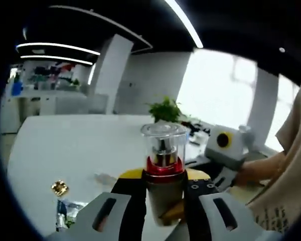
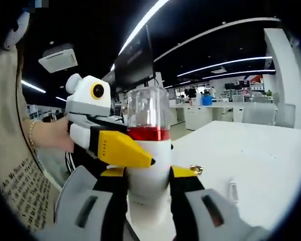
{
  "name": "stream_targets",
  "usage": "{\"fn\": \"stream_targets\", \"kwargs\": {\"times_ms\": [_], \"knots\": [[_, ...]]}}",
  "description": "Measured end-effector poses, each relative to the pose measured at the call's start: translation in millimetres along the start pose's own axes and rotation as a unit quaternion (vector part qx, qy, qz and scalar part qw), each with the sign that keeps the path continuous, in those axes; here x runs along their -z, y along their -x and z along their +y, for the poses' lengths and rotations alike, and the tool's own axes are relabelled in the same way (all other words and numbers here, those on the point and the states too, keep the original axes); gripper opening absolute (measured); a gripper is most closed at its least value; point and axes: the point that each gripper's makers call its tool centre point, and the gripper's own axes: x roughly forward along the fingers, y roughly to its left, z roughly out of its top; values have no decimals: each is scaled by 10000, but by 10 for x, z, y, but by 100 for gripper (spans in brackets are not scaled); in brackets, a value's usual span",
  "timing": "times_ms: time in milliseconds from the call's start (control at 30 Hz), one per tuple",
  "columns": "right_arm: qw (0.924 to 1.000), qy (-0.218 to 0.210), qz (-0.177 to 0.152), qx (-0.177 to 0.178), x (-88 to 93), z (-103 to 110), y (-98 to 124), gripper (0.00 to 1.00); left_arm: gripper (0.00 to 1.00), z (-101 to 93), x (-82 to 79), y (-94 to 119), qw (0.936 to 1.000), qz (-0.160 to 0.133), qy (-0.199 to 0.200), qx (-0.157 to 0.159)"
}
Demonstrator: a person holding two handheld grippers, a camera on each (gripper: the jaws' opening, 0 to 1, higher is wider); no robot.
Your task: Arrange the skincare products in the storage area until every visible bottle or jar stands upright without overlapping.
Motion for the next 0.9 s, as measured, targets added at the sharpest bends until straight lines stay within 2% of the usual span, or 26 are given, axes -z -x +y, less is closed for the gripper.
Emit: {"fn": "stream_targets", "kwargs": {"times_ms": [100, 200, 300, 500, 800, 900], "knots": [[9999, 18, 10, -149, -31, 11, 94, 35, 23, -156, -43, -67, 9988, 84, -372, 323], [9994, 120, 26, -317, -70, 57, 172, 35, 24, -253, -74, -110, 9974, 117, -440, 564], [9994, 213, 92, -254, -89, 40, 230, 35, 24, -295, -91, -145, 9962, 162, -519, 685], [9995, 264, -76, -149, -143, 16, 306, 34, 24, -369, -151, -195, 9931, 169, -659, 954], [9993, 310, 32, -228, -52, -39, 384, 34, 24, -440, -66, -284, 9886, 364, -772, 1244], [9986, -225, -32, -473, -3, -17, 401, 35, 24, -474, -46, -324, 9872, 359, -776, 1349]]}}
